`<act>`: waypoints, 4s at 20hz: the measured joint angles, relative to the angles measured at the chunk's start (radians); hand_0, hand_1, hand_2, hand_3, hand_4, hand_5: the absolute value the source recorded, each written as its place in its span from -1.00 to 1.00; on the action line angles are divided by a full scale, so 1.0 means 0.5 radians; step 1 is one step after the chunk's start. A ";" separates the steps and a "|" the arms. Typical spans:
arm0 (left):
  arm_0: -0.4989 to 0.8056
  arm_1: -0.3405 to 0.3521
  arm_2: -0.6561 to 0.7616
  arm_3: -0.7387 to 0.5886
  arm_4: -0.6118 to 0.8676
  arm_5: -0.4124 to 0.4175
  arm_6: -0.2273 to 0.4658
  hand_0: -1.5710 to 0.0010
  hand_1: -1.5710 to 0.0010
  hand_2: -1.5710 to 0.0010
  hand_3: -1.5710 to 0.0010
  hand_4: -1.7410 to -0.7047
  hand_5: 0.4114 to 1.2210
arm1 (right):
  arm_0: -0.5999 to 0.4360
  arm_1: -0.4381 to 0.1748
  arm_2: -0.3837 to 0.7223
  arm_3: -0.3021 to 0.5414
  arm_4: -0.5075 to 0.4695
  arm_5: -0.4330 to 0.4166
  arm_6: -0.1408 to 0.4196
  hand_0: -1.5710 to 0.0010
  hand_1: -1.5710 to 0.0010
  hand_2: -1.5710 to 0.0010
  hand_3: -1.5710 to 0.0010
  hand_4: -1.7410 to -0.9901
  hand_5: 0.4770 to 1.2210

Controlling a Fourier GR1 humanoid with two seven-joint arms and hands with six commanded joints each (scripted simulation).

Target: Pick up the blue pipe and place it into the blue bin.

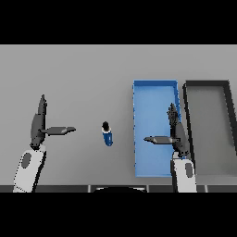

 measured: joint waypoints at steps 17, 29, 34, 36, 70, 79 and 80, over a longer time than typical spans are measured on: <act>0.065 0.356 -0.195 0.005 0.000 -0.708 -0.352 1.00 1.00 1.00 1.00 0.42 -0.63 | 0.134 -0.350 0.105 -0.146 0.321 0.096 -0.256 1.00 1.00 1.00 1.00 0.49 -0.62; 0.097 0.158 -0.672 -0.222 -0.213 -0.894 -0.085 1.00 1.00 1.00 1.00 0.15 -0.90 | 0.149 -0.332 0.114 -0.210 0.289 0.112 -0.204 1.00 1.00 1.00 1.00 0.41 -0.60; -0.021 -0.098 -0.761 -0.038 -0.323 -0.821 -0.118 1.00 1.00 1.00 1.00 0.14 -0.88 | 0.157 -0.337 0.099 -0.208 0.280 0.112 -0.175 1.00 1.00 1.00 1.00 0.44 -0.62; -0.071 -0.161 -0.751 0.030 -0.317 -0.811 -0.134 1.00 1.00 1.00 1.00 0.15 -0.88 | 0.167 -0.351 0.095 -0.201 0.284 0.120 -0.166 1.00 1.00 1.00 1.00 0.43 -0.60; -0.326 -0.705 -0.730 0.013 -0.370 -0.761 -0.315 -0.98 -0.98 -0.98 -0.98 -0.47 0.99 | 0.134 -0.365 0.079 -0.180 0.287 0.123 -0.202 1.00 1.00 1.00 1.00 0.48 -0.55; -0.345 -0.764 -0.731 -0.097 -0.444 -0.862 -0.175 -1.00 -1.00 -1.00 -1.00 -0.47 1.00 | 0.288 -0.308 0.098 -0.243 0.388 0.006 -0.309 1.00 1.00 1.00 1.00 0.60 -0.55; -0.353 -0.772 -0.712 -0.094 -0.440 -0.870 -0.180 -1.00 -1.00 -1.00 -1.00 -0.47 1.00 | 0.397 -0.252 0.120 -0.327 0.447 -0.074 -0.329 1.00 1.00 1.00 1.00 0.61 -0.55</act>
